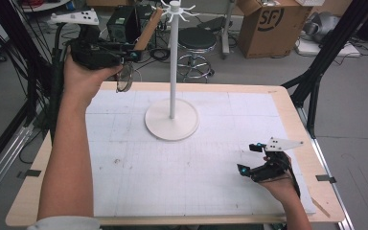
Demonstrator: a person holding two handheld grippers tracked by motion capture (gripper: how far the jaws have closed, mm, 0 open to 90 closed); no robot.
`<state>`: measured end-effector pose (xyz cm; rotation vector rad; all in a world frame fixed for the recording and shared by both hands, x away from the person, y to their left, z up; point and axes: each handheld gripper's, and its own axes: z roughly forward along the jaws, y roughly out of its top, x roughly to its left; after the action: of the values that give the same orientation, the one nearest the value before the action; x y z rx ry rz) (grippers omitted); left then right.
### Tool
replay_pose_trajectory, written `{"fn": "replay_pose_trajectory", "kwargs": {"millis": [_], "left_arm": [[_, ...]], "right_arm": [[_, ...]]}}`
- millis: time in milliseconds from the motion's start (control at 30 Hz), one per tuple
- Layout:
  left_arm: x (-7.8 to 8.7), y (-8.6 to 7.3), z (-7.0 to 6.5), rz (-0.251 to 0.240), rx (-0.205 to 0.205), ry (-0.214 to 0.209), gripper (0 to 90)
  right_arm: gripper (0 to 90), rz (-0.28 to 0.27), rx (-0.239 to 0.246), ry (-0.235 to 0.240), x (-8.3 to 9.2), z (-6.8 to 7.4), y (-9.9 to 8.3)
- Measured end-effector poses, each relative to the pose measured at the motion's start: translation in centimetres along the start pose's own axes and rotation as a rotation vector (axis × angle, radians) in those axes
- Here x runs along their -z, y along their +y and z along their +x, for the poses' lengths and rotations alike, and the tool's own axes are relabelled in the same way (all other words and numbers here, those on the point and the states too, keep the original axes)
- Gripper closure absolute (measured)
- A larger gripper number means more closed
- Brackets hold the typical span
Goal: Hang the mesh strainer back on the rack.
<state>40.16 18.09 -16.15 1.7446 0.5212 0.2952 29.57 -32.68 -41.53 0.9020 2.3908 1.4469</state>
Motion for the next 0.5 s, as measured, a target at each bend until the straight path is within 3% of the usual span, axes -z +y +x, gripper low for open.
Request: {"fn": "replay_pose_trajectory", "kwargs": {"millis": [500], "left_arm": [[-0.3,-0.6,2.1,-0.013,0.047,0.036,68.7]], "right_arm": [[0.5,-0.007,0.003,-0.001,0.1,-0.3,-0.1]]}}
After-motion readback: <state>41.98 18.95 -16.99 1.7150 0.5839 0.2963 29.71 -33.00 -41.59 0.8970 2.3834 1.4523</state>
